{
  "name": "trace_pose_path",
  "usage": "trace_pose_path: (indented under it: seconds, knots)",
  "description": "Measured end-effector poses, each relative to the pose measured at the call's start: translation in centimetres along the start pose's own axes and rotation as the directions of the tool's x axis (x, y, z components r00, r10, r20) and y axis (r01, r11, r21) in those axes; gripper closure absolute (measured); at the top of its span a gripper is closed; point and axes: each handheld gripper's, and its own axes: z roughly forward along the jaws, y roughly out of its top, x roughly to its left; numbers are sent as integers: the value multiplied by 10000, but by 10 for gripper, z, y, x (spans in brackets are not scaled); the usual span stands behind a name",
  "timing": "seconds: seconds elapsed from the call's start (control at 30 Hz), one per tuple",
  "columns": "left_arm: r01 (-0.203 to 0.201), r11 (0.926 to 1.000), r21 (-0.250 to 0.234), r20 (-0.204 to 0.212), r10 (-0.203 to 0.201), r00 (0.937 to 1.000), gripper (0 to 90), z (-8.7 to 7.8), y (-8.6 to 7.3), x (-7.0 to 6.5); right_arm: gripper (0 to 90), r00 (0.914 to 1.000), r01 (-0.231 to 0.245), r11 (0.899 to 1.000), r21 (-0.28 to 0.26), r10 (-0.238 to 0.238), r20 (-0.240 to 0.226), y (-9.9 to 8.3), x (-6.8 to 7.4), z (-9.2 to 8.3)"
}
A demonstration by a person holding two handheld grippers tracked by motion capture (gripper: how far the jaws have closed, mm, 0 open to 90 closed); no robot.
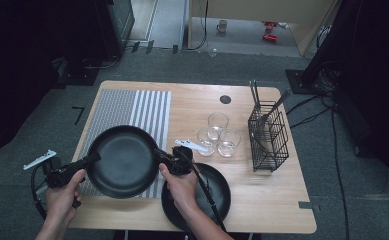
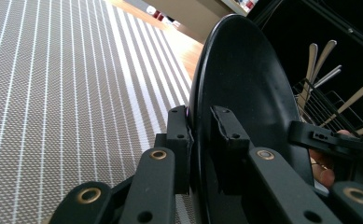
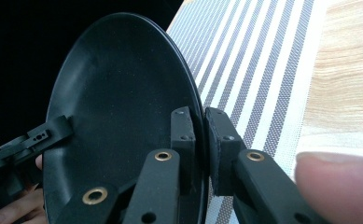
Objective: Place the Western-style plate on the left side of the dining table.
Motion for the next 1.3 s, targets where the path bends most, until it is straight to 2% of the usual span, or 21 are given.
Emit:
trace_pose_path:
  seconds: [0.2,0.23,0.33,0.93,1.3]
  knots:
    - [102,9999,53,-71,-101,9999,792,5,6,7,828,10000,-45,9999,126,45,8,5,-2,9]
    - [217,9997,73,-82,-216,9997,792,6,7,8,828,10000,-30,9999,122,29,19,7,-2,11]
    - [160,9998,122,-242,-157,9996,786,9,8,9,828,10000,-19,9998,202,18,86,10,-2,15]
    - [392,9987,327,-349,-380,9987,783,26,24,27,831,9999,-34,9992,403,29,118,29,-9,39]
    - [512,9977,434,-477,-491,9977,782,39,32,33,829,9997,-181,9988,456,174,158,38,-17,51]
